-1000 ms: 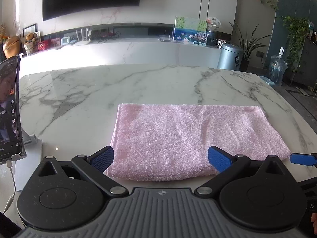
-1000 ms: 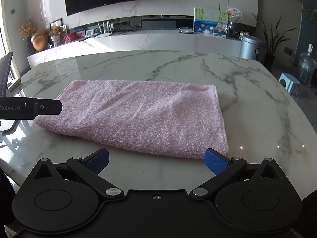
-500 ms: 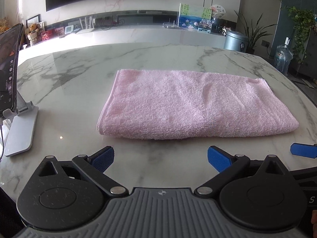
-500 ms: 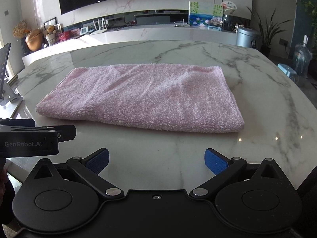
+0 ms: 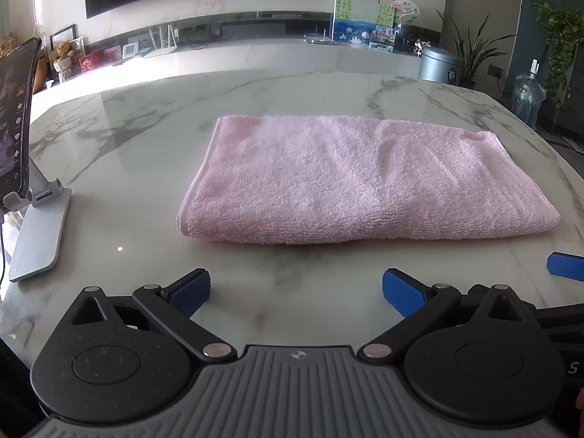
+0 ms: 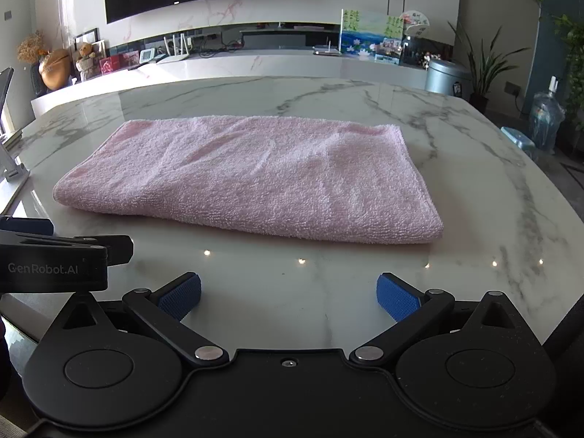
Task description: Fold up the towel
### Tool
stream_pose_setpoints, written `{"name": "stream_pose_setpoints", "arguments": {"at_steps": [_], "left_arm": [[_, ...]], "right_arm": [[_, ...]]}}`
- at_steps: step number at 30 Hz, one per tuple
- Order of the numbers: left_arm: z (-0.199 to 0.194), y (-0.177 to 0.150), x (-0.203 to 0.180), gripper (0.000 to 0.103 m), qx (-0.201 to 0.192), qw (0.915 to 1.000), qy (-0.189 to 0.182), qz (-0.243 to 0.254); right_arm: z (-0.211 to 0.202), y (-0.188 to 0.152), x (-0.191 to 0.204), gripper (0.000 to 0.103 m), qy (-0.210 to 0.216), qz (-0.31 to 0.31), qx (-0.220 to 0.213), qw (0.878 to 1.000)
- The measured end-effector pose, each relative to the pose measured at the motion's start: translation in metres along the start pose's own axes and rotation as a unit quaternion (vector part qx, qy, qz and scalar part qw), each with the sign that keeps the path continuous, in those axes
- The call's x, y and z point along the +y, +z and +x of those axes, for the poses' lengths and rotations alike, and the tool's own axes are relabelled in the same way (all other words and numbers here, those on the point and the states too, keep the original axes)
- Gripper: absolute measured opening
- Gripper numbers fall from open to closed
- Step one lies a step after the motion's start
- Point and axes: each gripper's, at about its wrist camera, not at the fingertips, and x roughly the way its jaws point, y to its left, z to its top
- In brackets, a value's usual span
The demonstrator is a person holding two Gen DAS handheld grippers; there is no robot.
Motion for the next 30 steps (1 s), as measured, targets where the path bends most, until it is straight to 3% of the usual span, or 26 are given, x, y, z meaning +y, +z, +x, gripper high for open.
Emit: {"name": "stream_pose_setpoints", "arguments": {"at_steps": [5,30], "left_arm": [[0.0003,-0.0012,-0.0022,0.102,-0.003,0.9999,0.001,0.013],[0.0005,-0.0061,-0.0039,0.103,-0.027,0.9996,0.001,0.009]], "right_arm": [[0.0015,0.0023,-0.0076,0.102,-0.006,0.024,-0.004,1.000],[0.0040,-0.0035,-0.0045,0.103,-0.011,0.014,-0.023,1.000]]}}
